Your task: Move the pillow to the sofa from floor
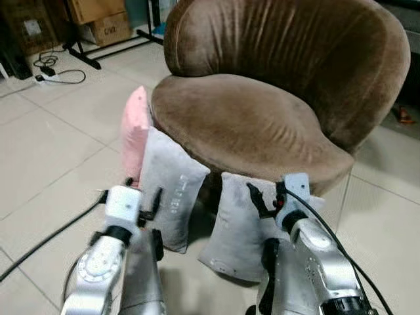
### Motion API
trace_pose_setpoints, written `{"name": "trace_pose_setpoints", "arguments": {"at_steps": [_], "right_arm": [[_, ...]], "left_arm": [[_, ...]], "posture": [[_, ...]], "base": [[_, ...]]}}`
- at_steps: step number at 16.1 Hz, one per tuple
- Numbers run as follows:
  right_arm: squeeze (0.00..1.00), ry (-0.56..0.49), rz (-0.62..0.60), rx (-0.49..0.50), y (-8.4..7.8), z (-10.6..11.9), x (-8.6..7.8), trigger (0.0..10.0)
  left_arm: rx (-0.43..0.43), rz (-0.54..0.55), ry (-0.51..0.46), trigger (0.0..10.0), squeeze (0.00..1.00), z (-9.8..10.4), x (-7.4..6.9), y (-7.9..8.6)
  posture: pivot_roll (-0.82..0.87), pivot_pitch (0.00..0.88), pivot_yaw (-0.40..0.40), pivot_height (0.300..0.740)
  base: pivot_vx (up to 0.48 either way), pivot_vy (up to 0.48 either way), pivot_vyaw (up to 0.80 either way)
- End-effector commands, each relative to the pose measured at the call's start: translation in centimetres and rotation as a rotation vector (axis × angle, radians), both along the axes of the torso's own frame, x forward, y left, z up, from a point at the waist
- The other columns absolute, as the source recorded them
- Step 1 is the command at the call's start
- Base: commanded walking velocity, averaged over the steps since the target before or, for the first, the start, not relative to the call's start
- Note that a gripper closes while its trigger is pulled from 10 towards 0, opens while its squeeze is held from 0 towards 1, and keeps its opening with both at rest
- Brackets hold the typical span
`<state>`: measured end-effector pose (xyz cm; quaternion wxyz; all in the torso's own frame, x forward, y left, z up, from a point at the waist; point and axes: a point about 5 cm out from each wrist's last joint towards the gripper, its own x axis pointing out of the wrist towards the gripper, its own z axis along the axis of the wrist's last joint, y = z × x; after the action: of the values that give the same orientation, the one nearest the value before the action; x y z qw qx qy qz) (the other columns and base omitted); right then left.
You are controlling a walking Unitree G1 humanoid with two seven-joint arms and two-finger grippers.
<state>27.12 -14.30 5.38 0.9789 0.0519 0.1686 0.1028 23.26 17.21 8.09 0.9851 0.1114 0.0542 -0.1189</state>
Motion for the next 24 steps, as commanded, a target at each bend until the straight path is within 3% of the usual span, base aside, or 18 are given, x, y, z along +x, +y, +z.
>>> {"name": "trace_pose_setpoints", "arguments": {"at_steps": [1, 3, 4, 9, 11, 12, 13, 15, 17, 19, 20, 24], "right_arm": [[1.0, 0.008, -0.031, 0.039, -0.5, -0.1, 0.3, 10.0], [1.0, -0.042, -0.038, 0.05, -0.5, 0.2, 1.2, 10.0], [1.0, -0.064, -0.051, 0.127, -0.3, 0.6, 1.7, 10.0], [1.0, -0.011, -0.104, -0.003, -0.4, -0.7, 4.0, 10.0], [1.0, 0.063, -0.171, 0.006, -1.0, -1.4, 4.9, 10.0], [0.88, 0.104, -0.197, 0.017, -1.1, -1.7, 5.3, 10.0], [0.0, 0.116, -0.203, 0.02, -1.0, -1.8, 5.4, 10.0], [0.0, 0.184, -0.191, -0.005, -0.2, -2.7, 5.4, 10.0], [0.0, 0.285, -0.167, -0.114, 0.8, -4.1, 4.6, 10.0], [0.0, 0.324, -0.169, -0.178, 1.2, -4.7, 4.2, 3.5], [0.0, 0.335, -0.182, -0.129, 1.5, -4.8, 4.1, 0.0], [0.0, 0.377, -0.189, -0.105, 2.0, -5.1, 3.9, 0.0]], "left_arm": [[0.023, -0.041, 0.004, 10.0, 0.0, 0.1, 0.0, -0.2], [0.035, -0.076, -0.005, 10.0, 0.0, 0.6, 0.1, 0.2], [0.038, -0.1, -0.01, 10.0, 0.0, 1.0, 0.3, 0.3], [0.058, -0.275, 0.037, 10.0, 0.0, 1.5, -0.5, 0.3], [0.05, -0.266, 0.062, 10.0, 0.0, 1.5, -1.2, 0.8], [0.051, -0.281, 0.072, 10.0, 0.0, 1.6, -1.6, 0.8], [0.051, -0.286, 0.075, 10.0, 0.0, 1.6, -1.8, 0.8], [0.05, -0.319, 0.105, 10.0, 0.0, 1.9, -2.5, 0.7], [0.059, -0.353, 0.159, 10.0, 0.0, 1.8, -3.8, 1.0], [0.06, -0.372, 0.202, 10.0, 0.0, 1.6, -4.8, 1.2], [0.058, -0.378, 0.213, 10.0, 0.0, 1.6, -5.0, 1.2], [0.06, -0.404, 0.243, 10.0, 0.0, 1.6, -5.3, 1.0]], "posture": [[0.0, 0.0, -0.043, 0.442], [0.0, 0.0, -0.02, 0.442], [0.01, 0.0, -0.001, 0.442], [0.04, 0.0, 0.034, 0.442], [0.04, 0.023, 0.038, 0.442], [0.05, 0.041, 0.034, 0.442], [0.05, 0.041, 0.034, 0.442], [0.09, 0.092, 0.024, 0.442], [0.11, 0.116, 0.016, 0.442], [0.12, 0.118, 0.007, 0.442], [0.12, 0.114, 0.004, 0.442], [0.13, 0.091, -0.005, 0.442]], "base": [[0.0, 0.0, 0.0], [0.0, 0.0, 0.0], [0.0, 0.0, 0.0], [0.0, 0.0, 0.0], [0.0, 0.0, 0.0], [0.0, 0.0, 0.0], [0.0, 0.0, 0.0], [0.0, 0.0, 0.0], [0.0, 0.0, 0.0], [0.0, 0.0, 0.0], [0.0, 0.0, 0.0], [0.0, 0.0, 0.0]]}}
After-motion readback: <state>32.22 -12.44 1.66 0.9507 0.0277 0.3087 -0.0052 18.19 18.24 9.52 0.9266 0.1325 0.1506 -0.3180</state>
